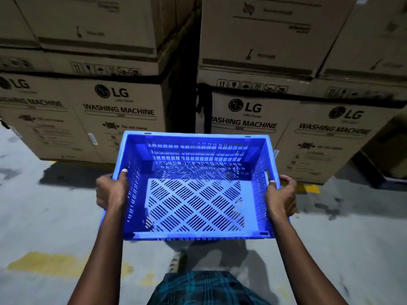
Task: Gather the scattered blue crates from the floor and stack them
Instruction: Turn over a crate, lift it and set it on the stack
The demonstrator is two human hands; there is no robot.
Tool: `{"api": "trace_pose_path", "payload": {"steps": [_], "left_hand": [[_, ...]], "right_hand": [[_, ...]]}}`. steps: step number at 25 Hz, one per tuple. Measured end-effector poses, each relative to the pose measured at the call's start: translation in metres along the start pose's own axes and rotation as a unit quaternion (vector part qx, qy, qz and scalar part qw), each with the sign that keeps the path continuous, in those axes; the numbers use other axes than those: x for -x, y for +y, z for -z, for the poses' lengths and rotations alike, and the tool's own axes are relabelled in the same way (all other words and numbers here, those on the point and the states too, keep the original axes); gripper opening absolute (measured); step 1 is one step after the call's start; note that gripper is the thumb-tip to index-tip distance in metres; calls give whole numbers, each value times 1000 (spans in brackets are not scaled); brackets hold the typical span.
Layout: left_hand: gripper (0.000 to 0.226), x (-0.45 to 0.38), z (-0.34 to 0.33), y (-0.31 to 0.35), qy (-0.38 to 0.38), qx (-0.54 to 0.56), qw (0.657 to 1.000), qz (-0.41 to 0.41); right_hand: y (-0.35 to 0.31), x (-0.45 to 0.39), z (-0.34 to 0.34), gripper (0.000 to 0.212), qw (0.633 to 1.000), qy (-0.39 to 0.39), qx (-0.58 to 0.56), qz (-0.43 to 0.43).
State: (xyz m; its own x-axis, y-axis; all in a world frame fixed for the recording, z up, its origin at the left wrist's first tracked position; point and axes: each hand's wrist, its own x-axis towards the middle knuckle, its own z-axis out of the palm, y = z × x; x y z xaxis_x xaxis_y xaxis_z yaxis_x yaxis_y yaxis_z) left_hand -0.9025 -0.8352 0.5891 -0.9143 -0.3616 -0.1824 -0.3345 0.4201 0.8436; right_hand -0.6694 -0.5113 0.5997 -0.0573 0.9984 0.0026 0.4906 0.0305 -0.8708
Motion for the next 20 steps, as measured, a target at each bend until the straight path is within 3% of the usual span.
{"api": "trace_pose_path", "payload": {"steps": [4, 9, 15, 20], "left_hand": [[48, -45, -39, 30, -50, 4, 999, -20], [68, -142, -107, 63, -122, 2, 992, -34], [65, -246, -201, 75, -158, -17, 986, -48], [50, -243, -219, 95, -190, -62, 979, -34]], "right_hand": [[-22, -38, -42, 29, 1000, -3, -1, -17], [-53, -76, -101, 29, 998, 4, 17, -56], [-78, -109, -166, 30, 994, 27, 18, -109], [-82, -139, -208, 33, 991, -3, 18, -130]]}}
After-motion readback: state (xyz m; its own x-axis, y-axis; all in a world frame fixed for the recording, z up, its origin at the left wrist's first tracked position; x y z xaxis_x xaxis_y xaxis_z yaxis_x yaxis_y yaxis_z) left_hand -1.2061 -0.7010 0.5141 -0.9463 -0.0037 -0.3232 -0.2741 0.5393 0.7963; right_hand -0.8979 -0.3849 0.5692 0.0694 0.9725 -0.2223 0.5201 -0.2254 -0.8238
